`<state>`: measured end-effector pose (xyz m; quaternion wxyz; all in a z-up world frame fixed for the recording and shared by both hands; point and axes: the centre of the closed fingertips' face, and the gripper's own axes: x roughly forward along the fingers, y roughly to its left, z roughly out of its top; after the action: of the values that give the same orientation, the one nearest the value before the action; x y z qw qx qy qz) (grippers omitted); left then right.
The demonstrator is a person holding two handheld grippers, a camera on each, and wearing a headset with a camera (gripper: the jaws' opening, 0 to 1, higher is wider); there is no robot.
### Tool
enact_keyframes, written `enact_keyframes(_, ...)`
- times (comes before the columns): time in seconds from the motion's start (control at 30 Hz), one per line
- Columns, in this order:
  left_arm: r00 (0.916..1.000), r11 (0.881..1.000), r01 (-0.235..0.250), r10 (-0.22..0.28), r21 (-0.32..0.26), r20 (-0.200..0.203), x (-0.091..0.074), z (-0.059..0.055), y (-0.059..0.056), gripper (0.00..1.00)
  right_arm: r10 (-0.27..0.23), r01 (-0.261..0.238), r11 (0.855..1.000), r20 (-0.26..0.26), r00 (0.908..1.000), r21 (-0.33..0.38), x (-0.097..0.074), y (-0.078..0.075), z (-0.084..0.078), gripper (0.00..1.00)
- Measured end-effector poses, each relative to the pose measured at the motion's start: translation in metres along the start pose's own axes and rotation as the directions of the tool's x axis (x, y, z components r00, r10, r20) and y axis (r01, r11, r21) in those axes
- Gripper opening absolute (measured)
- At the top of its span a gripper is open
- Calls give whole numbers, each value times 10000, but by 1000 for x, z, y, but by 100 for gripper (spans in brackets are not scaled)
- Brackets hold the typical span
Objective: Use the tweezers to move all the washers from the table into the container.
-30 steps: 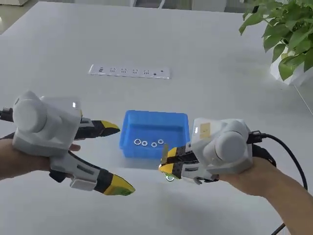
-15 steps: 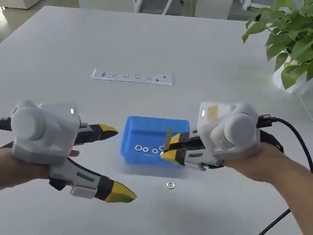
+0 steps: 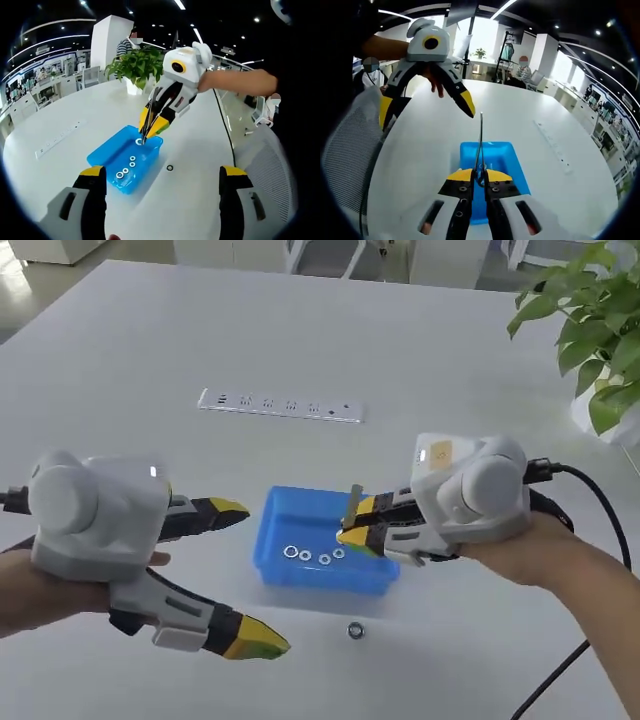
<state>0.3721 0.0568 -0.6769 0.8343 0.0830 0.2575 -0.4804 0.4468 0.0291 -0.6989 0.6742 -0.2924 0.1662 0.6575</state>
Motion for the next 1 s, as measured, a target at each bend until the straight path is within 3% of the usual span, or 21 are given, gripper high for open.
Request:
enact_keyframes(0.23, 10000, 10000, -54, 54, 9, 42, 0, 1, 2, 99, 178, -180, 9998, 168, 9997, 92, 10, -8, -7, 8)
enact_keyframes(1.0, 10000, 10000, -14, 14, 57, 46, 11, 1, 14, 98, 942, -945, 9944, 94, 9955, 481, 44, -11, -38, 8)
